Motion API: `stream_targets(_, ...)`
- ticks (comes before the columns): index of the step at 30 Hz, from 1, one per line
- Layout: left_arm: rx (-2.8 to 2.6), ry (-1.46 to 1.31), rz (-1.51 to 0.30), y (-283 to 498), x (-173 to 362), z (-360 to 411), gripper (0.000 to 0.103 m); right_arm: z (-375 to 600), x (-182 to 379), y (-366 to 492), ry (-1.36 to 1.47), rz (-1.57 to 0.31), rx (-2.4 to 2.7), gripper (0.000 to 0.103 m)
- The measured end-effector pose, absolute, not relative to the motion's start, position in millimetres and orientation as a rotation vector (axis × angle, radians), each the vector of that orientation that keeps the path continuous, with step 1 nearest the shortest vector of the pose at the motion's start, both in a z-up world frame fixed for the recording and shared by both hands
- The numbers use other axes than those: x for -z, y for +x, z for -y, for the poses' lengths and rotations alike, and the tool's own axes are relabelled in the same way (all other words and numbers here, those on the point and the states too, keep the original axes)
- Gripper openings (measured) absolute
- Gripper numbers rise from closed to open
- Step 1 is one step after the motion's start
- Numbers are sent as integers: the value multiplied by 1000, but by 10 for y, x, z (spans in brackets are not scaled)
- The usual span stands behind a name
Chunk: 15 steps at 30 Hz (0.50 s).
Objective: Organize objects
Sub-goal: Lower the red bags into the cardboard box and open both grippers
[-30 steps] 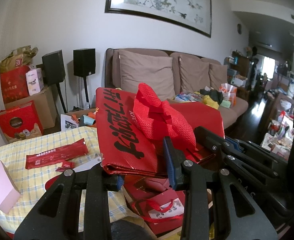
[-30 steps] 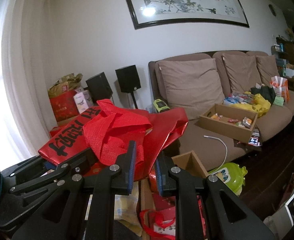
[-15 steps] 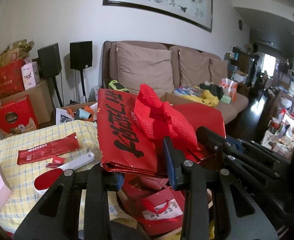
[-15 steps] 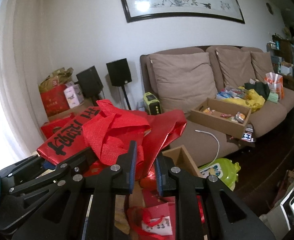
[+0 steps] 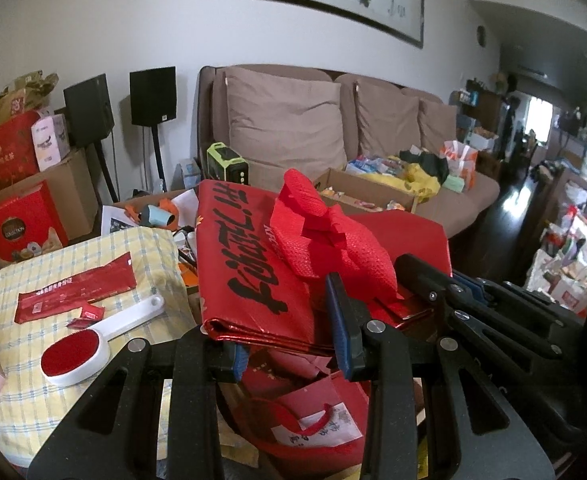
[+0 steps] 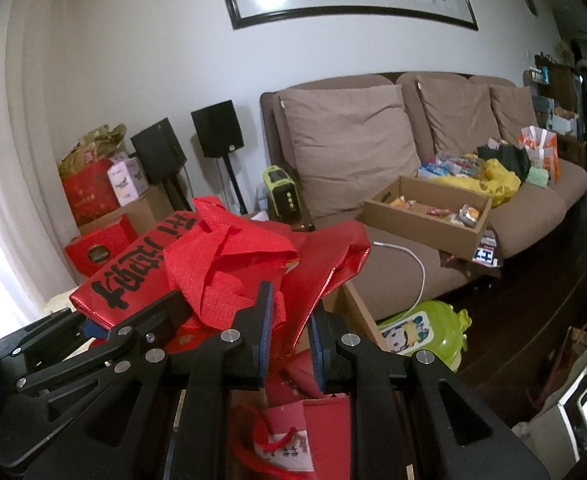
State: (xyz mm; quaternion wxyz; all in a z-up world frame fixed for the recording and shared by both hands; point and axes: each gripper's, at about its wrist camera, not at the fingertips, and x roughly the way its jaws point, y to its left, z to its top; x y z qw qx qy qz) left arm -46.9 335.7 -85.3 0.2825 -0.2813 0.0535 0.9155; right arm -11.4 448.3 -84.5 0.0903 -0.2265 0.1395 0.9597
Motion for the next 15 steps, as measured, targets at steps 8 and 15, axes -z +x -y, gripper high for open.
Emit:
stream_targets(8, -2448, -793, -169, -579, 1093, -3397, 31, -4498, 1067, -238, -737, -378, -2824, 17)
stream_targets(15, -2439, -831, -180, -651, 1291, -3424, 31, -4504, 1261, -321, -790, -368, -2810, 17)
